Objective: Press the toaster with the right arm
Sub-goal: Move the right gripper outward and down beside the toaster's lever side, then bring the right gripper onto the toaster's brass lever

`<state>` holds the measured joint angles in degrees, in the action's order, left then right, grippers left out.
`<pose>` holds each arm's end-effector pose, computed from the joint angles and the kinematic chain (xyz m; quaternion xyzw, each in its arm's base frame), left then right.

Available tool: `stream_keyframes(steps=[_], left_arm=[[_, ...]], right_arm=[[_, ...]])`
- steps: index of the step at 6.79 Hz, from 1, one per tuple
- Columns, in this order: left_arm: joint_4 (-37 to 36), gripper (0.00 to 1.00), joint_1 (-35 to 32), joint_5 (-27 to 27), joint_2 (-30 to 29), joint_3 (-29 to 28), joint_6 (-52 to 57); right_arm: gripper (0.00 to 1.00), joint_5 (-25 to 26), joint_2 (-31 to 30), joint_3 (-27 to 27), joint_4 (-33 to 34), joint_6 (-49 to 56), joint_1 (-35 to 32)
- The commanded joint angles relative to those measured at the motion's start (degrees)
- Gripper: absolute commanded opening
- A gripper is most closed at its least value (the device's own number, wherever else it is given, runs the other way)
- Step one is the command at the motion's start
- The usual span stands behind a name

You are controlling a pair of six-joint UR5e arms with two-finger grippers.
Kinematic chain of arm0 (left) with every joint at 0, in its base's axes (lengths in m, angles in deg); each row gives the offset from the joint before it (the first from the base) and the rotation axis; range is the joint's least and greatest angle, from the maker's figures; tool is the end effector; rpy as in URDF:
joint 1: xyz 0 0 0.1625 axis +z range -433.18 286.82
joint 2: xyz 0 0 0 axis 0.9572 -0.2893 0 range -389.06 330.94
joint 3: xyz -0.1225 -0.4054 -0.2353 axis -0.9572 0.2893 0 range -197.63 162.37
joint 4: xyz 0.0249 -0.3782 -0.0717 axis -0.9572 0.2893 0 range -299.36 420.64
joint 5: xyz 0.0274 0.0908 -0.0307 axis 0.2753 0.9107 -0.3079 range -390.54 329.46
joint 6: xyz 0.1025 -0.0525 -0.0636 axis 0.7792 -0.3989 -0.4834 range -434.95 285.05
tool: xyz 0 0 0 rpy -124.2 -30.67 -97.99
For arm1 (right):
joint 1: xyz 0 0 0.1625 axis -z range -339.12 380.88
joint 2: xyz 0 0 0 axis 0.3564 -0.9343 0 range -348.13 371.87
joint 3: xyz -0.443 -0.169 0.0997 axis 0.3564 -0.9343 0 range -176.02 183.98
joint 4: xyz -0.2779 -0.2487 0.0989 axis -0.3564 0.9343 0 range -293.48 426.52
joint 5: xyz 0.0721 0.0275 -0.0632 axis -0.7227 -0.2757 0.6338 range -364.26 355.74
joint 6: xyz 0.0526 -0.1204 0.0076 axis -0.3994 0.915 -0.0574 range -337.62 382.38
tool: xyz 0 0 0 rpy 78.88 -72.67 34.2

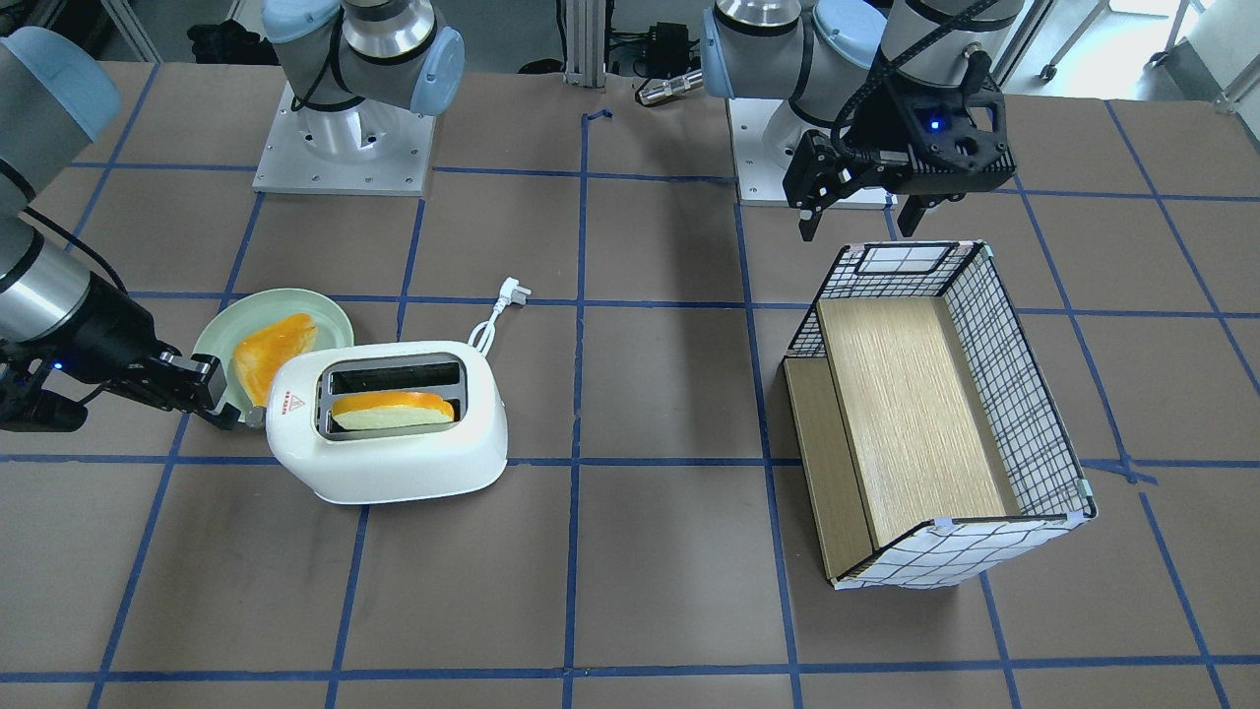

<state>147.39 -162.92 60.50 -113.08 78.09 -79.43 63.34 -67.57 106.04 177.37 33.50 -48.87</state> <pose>-0.1289 -0.4197 0.5208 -0.0416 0.9986 -0.0309 0.0079 -0.0075 -0.5503 0.3748 0.0811 0.9775 -0.0379 0.1911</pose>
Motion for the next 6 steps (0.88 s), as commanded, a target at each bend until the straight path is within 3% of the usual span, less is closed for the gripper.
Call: stream_keyframes(steps=[1, 6], left_arm=[[0.09, 1.0, 0.0, 0.02, 0.0, 0.0, 0.0], [0.0, 1.0, 0.0, 0.02, 0.0, 0.0, 0.0]], right_arm=[[0.0, -6.9, 1.38, 0.6, -0.72, 3.44, 3.71], [0.0, -14.42, 2.09, 3.41, -2.21, 6.8, 6.64]])
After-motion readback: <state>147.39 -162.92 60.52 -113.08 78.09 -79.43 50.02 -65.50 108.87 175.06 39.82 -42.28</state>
